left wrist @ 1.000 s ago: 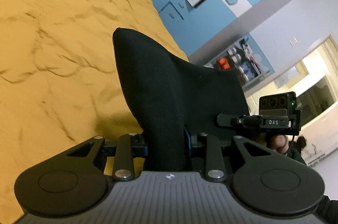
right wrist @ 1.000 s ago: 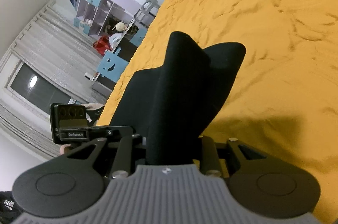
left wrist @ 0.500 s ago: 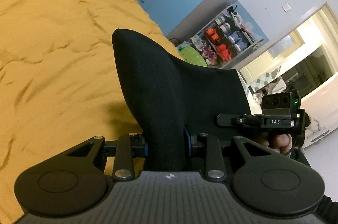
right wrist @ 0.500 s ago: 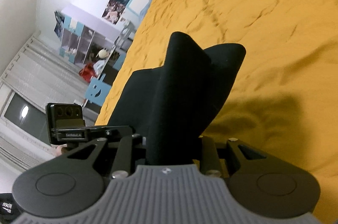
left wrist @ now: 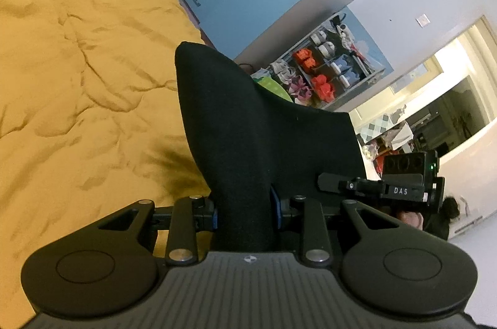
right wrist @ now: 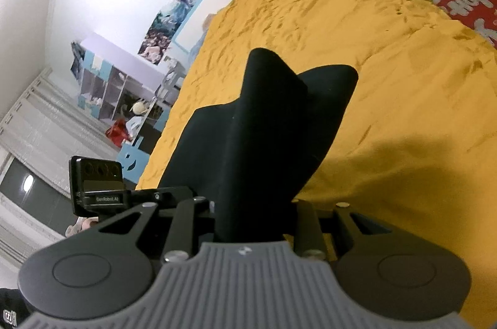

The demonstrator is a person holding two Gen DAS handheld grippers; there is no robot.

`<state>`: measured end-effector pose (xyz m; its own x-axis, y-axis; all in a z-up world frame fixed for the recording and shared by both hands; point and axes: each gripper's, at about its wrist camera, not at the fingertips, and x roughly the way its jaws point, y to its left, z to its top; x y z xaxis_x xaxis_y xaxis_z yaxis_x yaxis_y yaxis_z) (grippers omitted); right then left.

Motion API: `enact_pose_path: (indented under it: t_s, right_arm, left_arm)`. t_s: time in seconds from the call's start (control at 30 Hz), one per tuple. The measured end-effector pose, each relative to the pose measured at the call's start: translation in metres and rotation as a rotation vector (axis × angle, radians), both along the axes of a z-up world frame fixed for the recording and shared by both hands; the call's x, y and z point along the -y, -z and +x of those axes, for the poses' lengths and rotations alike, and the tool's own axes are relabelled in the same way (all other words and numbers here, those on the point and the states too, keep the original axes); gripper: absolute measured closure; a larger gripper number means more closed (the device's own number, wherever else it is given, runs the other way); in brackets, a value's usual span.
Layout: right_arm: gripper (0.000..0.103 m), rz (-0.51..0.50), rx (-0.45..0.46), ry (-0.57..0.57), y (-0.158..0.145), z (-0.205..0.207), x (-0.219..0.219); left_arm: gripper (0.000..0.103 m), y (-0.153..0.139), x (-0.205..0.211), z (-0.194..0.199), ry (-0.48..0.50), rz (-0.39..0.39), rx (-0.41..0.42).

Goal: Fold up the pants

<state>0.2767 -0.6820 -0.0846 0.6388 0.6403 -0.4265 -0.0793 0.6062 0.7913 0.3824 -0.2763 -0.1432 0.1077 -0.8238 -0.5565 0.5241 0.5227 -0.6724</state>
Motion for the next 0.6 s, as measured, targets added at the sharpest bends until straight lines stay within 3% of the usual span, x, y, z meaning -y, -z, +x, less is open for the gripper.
enact_pose_path:
  t_s: [0.37,0.6]
  right_arm:
    - [0.083,0.004,-0.101,0.006,0.061,0.051,0.031]
    - [0.08,0.09,-0.137,0.021,0.102,0.063,0.046]
  left_arm:
    - [0.07,0.06,0.031,0.044,-0.026,0.046,-0.091]
    - [0.067,0.09,0.026,0.056,-0.033,0.027,-0.16]
